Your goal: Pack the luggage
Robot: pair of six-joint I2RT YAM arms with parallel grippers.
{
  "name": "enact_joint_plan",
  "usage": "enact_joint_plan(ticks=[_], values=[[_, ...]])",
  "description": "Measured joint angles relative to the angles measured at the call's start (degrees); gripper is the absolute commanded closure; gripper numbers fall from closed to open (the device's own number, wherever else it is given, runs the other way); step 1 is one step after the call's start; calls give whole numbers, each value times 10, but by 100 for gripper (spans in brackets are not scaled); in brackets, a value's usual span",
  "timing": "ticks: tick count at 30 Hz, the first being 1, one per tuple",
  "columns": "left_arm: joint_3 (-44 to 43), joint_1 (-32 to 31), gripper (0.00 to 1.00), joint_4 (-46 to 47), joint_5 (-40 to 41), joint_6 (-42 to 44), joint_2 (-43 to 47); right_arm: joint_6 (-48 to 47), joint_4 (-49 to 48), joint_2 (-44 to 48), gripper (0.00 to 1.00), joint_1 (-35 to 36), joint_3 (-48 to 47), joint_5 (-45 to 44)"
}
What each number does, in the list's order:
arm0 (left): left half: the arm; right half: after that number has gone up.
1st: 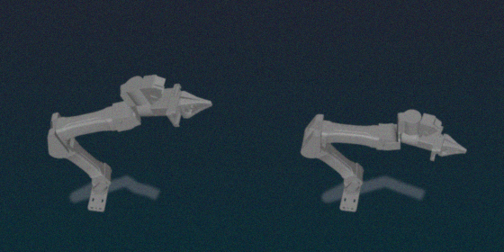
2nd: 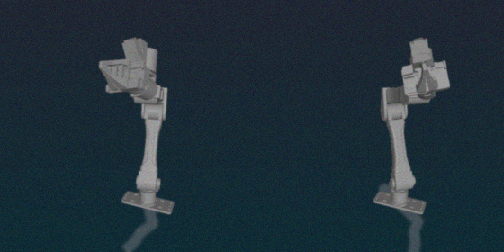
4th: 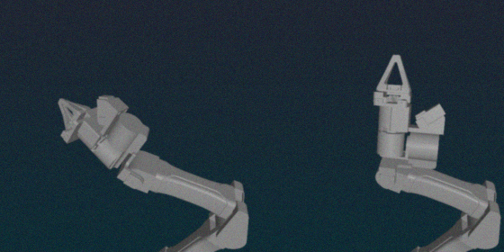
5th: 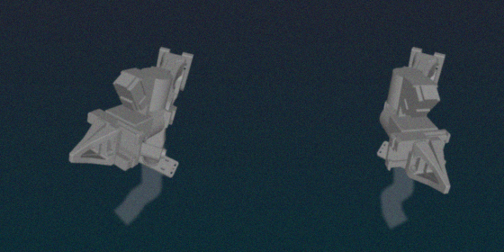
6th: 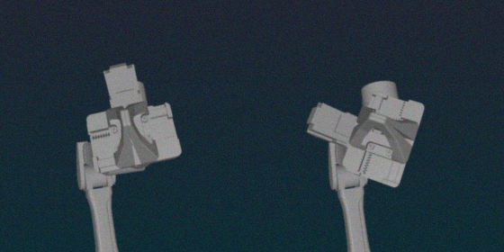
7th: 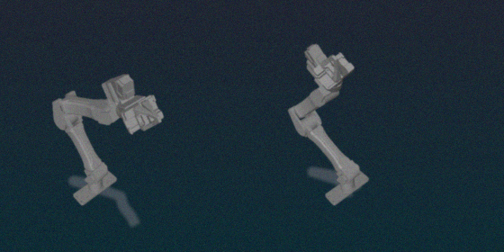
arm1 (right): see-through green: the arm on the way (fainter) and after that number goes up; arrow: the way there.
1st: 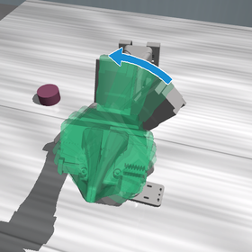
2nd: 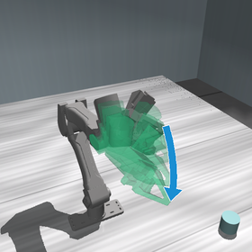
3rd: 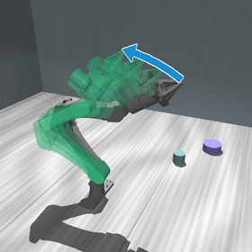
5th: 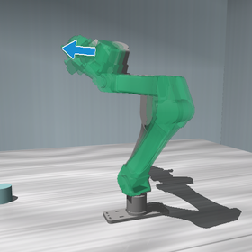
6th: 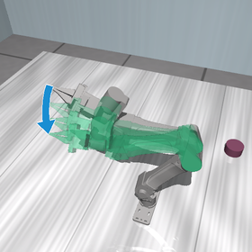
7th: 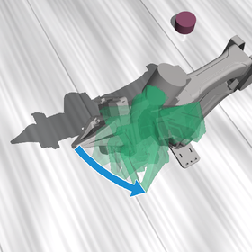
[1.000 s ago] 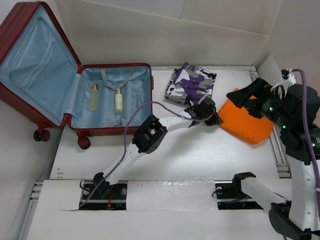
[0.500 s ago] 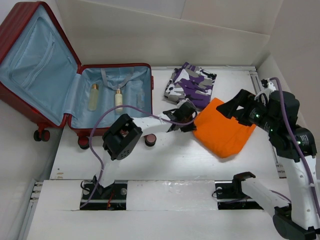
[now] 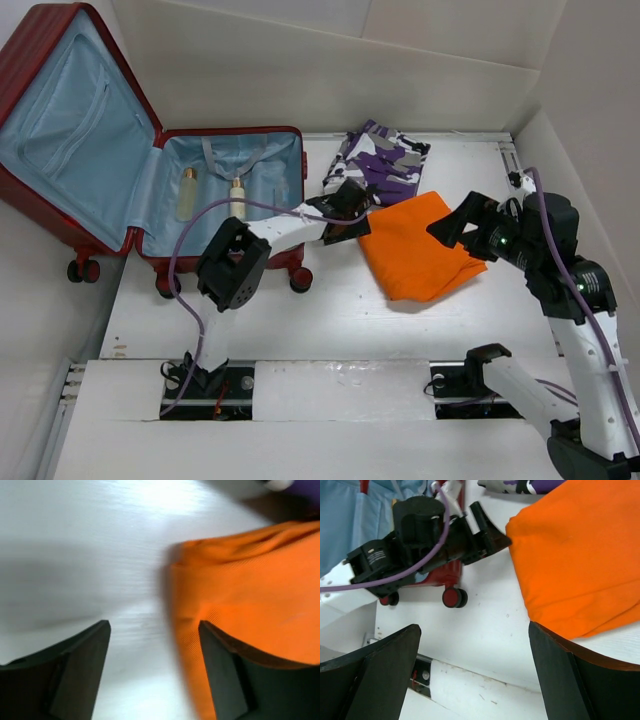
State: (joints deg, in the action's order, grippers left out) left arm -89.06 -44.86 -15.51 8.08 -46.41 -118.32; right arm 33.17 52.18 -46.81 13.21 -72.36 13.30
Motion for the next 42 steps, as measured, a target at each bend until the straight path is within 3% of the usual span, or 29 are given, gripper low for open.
enact_joint_plan(ticks=[4, 11, 16, 22, 27, 32, 33, 37, 38, 42], values=[[63, 6, 18, -24, 16, 1, 52, -9, 0, 10, 5, 0, 17, -5], [152, -63, 18, 28, -33, -47, 166, -21, -1, 12, 5, 7, 27, -9], [227, -85, 21, 118, -87, -121, 158, -24, 0, 16, 5, 11, 40, -9], [287, -81, 24, 225, -96, -207, 132, -26, 0, 22, 5, 15, 40, -9], [250, -85, 46, 303, -102, -261, 62, -26, 0, 27, 5, 15, 39, -9], [226, -97, 48, 353, -103, -301, 20, -25, -1, 30, 5, 16, 37, -9], [226, -98, 52, 360, -101, -304, 17, -25, -1, 30, 5, 17, 37, -9], [227, -96, 79, 360, -95, -301, 11, -20, -2, 37, 5, 20, 38, -9], [227, -94, 100, 360, -94, -297, 10, -18, -2, 41, 5, 20, 38, -9], [202, -89, 100, 329, -79, -255, 10, -13, -3, 53, 5, 22, 38, -9]])
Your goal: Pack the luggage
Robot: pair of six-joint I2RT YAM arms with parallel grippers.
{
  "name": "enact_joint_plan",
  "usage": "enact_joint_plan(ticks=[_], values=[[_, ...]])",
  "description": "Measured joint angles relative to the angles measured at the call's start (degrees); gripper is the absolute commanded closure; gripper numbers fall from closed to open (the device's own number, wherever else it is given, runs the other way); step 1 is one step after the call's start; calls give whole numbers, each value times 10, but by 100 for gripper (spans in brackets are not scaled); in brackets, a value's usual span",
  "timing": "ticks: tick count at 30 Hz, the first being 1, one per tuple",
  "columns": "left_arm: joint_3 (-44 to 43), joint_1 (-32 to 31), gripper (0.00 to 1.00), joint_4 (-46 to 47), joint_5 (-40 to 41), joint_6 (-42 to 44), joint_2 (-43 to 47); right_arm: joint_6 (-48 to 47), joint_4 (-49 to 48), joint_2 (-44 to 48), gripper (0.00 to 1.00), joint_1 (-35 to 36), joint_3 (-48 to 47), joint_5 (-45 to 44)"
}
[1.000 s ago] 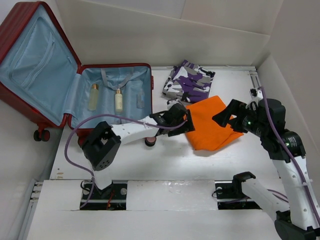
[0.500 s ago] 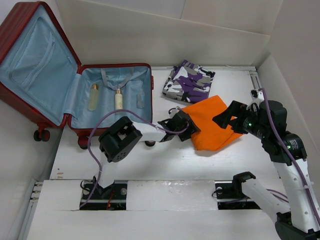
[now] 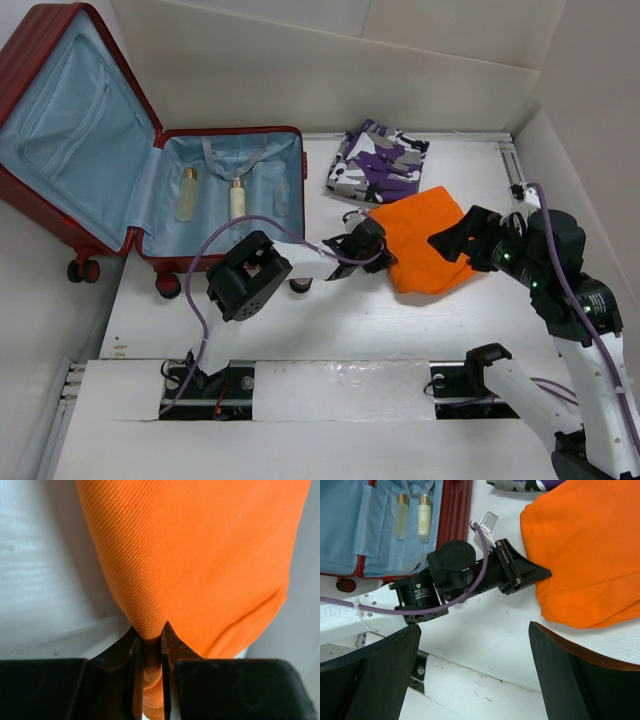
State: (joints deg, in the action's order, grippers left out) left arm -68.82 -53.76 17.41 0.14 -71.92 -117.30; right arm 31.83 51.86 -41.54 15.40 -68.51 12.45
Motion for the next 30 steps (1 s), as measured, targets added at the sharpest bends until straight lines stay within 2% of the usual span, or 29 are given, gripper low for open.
enact_joint_plan(ticks=[7, 10, 15, 17, 19, 21, 22, 24, 27, 30], values=[[-55, 3, 100, -99, 35, 124, 35, 3, 4, 5, 5, 0, -26, -17], [-129, 10, 100, -162, 26, 182, 54, 5, 5, 5, 5, 0, -55, -29], [-393, 57, 100, -293, -39, 278, 39, 5, 0, 4, 5, 0, -107, -32], [-549, 93, 100, -363, -79, 308, 9, 7, -4, 4, 5, 0, -116, -30], [-683, 143, 100, -389, -126, 327, -21, 8, -9, 3, 5, 0, -116, -26], [-722, 207, 100, -382, -168, 337, -14, 10, -11, -1, 5, 0, -116, -21], [-709, 244, 100, -376, -183, 342, 4, 10, -12, -3, 5, 0, -116, -19], [-602, 317, 100, -341, -195, 349, 71, 10, -14, -7, 5, 0, -116, -17], [-364, 430, 100, -275, -211, 351, 183, 10, -14, -10, 5, 0, -116, -12], [-197, 516, 100, -242, -221, 353, 237, 9, -14, -9, 5, 0, -116, -4]])
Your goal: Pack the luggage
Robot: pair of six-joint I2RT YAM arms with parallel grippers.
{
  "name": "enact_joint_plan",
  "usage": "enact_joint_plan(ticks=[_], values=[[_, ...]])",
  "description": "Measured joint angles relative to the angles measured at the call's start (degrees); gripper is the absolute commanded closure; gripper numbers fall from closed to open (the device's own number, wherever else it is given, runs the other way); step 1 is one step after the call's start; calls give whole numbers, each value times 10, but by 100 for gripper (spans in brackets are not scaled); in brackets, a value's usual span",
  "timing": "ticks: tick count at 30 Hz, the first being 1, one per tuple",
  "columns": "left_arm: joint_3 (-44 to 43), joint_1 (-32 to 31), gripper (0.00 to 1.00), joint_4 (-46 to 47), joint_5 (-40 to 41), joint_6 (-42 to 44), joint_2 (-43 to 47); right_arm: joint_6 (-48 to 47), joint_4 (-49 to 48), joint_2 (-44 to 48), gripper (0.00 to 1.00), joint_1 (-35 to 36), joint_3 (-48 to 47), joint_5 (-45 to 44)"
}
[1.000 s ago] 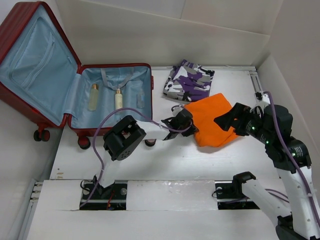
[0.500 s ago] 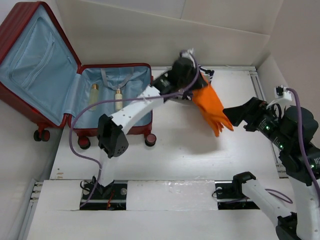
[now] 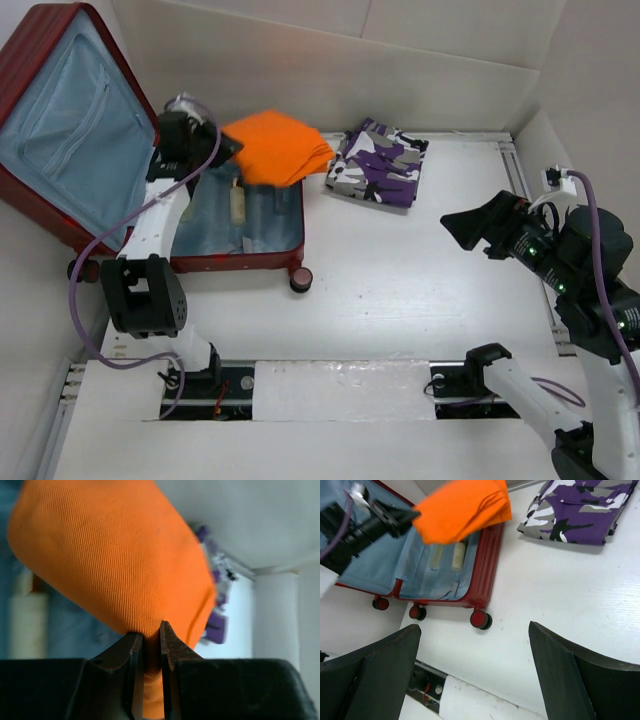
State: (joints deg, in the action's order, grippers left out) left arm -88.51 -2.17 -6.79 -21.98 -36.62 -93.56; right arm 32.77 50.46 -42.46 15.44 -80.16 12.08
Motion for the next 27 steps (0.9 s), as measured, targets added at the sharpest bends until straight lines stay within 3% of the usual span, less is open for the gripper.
enact_joint_plan(ticks=[4, 6, 10, 16, 23, 27], values=[[162, 79, 100, 32, -29, 11, 31, 0, 0, 0, 5, 0, 1, 9], [192, 101, 100, 24, -51, 12, 32, 0, -4, 0, 5, 0, 4, 11], [163, 109, 100, 17, -79, 35, 33, 0, -8, -4, 5, 0, 5, 17], [64, 100, 100, -34, -76, 145, 24, -3, -12, -3, 5, 0, 12, 19], [69, 134, 100, -85, -24, 227, -35, -8, -12, -3, 5, 0, 15, 19], [120, 161, 100, -100, 32, 239, -53, -10, -12, -3, 5, 0, 18, 19]])
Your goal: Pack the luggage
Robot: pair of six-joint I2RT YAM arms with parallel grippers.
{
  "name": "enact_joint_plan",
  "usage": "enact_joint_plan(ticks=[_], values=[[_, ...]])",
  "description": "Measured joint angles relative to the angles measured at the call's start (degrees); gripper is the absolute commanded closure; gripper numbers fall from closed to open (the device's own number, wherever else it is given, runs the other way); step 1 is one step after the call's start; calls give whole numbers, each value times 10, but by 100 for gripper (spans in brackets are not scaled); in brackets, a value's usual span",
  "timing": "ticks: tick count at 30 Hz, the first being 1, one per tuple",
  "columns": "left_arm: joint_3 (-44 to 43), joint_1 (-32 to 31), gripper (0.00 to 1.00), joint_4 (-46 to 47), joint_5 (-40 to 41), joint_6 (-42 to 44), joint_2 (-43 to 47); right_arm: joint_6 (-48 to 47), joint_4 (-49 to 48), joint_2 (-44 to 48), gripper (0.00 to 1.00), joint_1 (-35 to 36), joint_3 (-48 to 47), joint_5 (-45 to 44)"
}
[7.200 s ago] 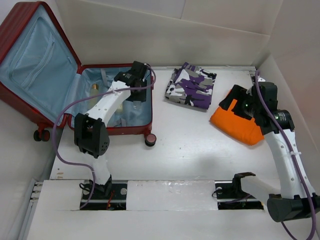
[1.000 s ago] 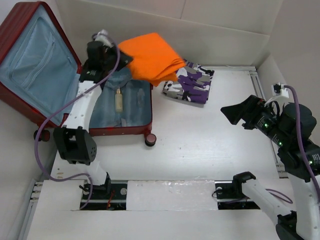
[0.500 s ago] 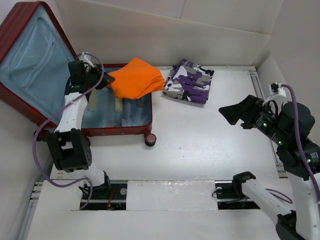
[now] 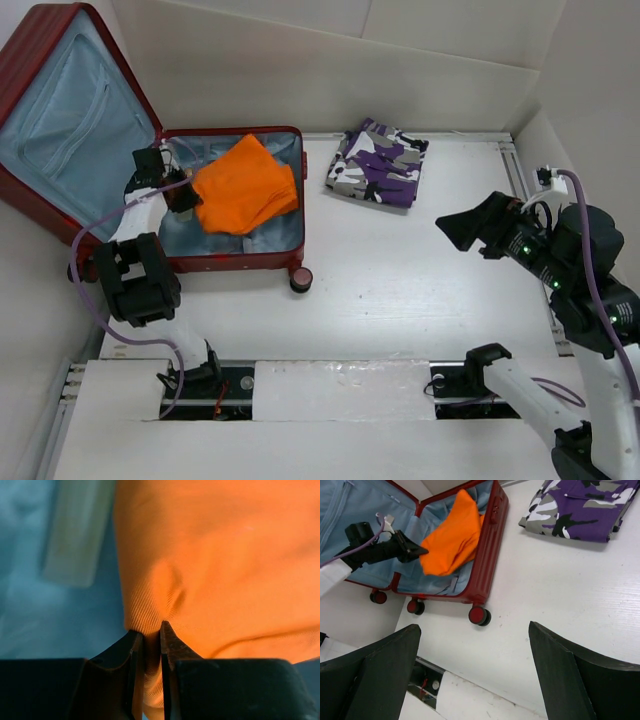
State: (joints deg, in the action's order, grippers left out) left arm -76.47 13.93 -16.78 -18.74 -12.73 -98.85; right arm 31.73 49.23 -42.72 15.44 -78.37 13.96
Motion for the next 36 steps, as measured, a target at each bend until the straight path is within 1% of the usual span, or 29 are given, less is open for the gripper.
enact_joint_plan(ticks=[5, 6, 7, 9, 10, 11, 12, 15, 17, 18, 20, 22, 24, 26, 28, 29, 32, 34, 35, 36], values=[[47, 10, 100, -8, 82, 0, 15, 0, -2, 1, 5, 0, 16, 0], [52, 9, 98, -9, 91, -1, 23, 0, -2, 1, 5, 0, 21, 0], [56, 8, 88, -11, 101, -3, 32, 0, -2, 1, 4, 0, 25, 0], [56, 7, 60, -17, 119, -9, 50, 0, -2, 0, 2, 0, 35, 0], [56, 7, 30, -19, 131, -13, 61, 0, -2, 0, 2, 0, 39, 0], [55, 8, 18, -21, 139, -17, 73, -1, -2, 0, 0, 0, 43, 0], [52, 10, 0, -22, 144, -26, 88, -2, -2, -1, 0, 0, 47, 0], [35, 7, 0, -28, 148, -50, 145, -4, -2, -1, 0, 0, 53, -4], [-1, -24, 0, -30, 149, -74, 176, -5, -2, -1, 0, 0, 59, -14], [-23, -53, 0, -23, 149, -87, 189, -5, -2, -1, 0, 0, 63, -19], [-56, -148, 0, 1, 151, -117, 206, -5, -1, -2, 0, 0, 69, -28], [-66, -263, 0, 39, 145, -155, 210, -5, 0, -7, 0, 0, 72, -35], [-67, -380, 0, 67, 151, -190, 184, -4, 0, -12, 0, 0, 74, -43], [-97, -471, 0, 72, 167, -226, 117, -4, 0, -13, 3, 0, 77, -51], [-155, -531, 0, 80, 177, -257, 17, -4, 2, -12, 3, 0, 80, -59], [-181, -549, 0, 82, 179, -270, -30, -4, 3, -12, 5, 0, 80, -64], [-270, -580, 0, 81, 184, -320, -183, -4, 7, -8, 5, 0, 80, -77], [-301, -582, 6, 82, 188, -366, -258, -4, 12, -4, 3, 0, 80, -84], [-303, -580, 11, 83, 192, -392, -283, -4, 17, -3, 3, 0, 80, -89], [-303, -577, 12, 78, 195, -411, -302, -3, 19, -2, 2, 0, 80, -92]])
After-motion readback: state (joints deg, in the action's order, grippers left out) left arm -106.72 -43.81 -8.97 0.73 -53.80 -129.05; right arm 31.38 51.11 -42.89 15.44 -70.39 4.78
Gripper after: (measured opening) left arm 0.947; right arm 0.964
